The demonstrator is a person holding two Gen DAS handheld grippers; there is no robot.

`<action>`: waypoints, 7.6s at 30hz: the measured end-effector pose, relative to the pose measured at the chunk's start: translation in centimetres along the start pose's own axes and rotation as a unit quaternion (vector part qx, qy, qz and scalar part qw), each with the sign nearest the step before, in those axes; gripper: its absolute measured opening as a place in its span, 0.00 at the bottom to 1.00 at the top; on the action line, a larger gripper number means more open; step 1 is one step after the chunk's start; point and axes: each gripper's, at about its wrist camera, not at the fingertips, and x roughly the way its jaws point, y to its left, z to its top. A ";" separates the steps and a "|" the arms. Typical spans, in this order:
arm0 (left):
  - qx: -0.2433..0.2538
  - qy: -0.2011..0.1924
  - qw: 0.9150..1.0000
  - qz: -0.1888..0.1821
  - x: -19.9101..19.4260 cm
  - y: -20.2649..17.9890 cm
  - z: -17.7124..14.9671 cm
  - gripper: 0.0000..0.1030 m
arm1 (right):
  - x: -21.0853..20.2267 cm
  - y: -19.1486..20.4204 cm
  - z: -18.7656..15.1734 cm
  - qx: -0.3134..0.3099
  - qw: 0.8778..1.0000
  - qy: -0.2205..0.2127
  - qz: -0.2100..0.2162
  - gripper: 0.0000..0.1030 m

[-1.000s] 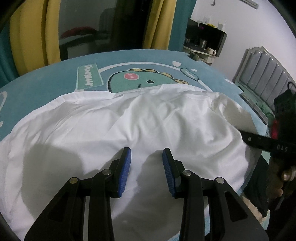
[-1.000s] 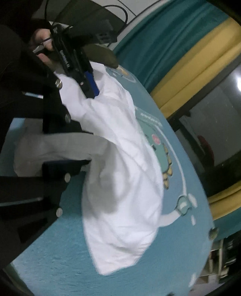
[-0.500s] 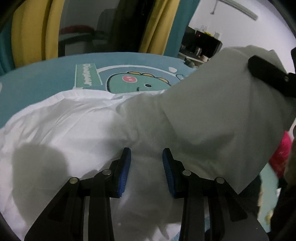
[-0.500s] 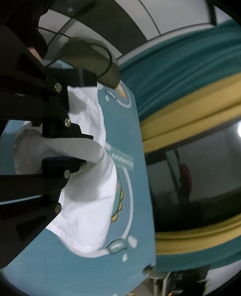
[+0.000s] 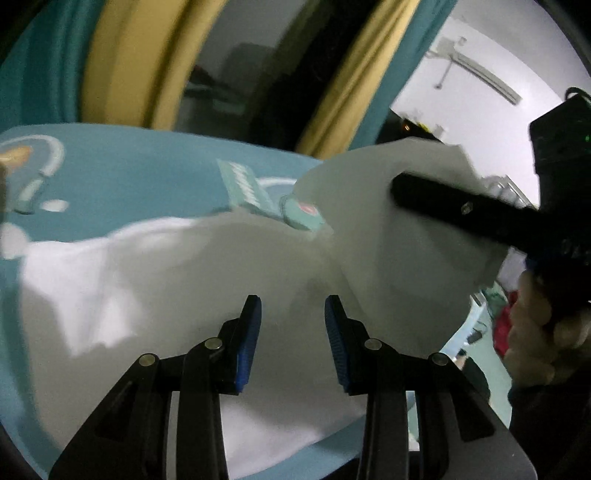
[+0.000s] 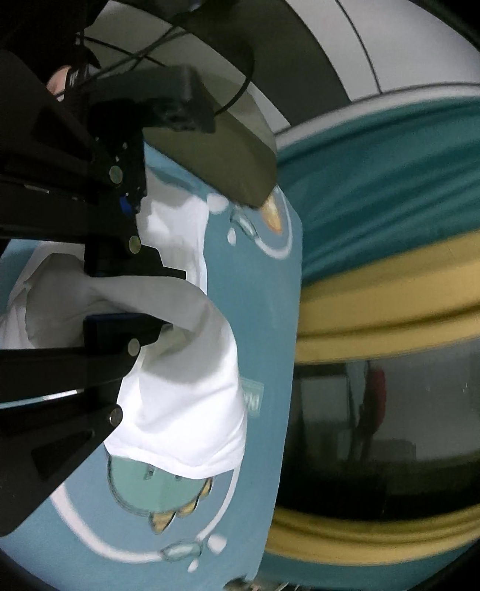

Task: Fold large clothes

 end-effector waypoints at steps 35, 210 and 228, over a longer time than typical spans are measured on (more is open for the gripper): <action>0.042 0.001 0.992 0.117 -6.6 7.6 0.9 0.47 | 5.7 5.7 -2.4 -0.063 0.991 0.077 0.089 0.69; 0.023 -0.113 0.988 0.106 -9.7 12.1 10.0 0.17 | 10.5 4.1 7.2 0.024 0.980 -0.090 0.177 0.25; -0.010 0.047 0.985 0.166 -0.6 18.7 10.3 0.29 | 22.3 1.0 4.3 0.077 0.995 0.043 0.044 0.35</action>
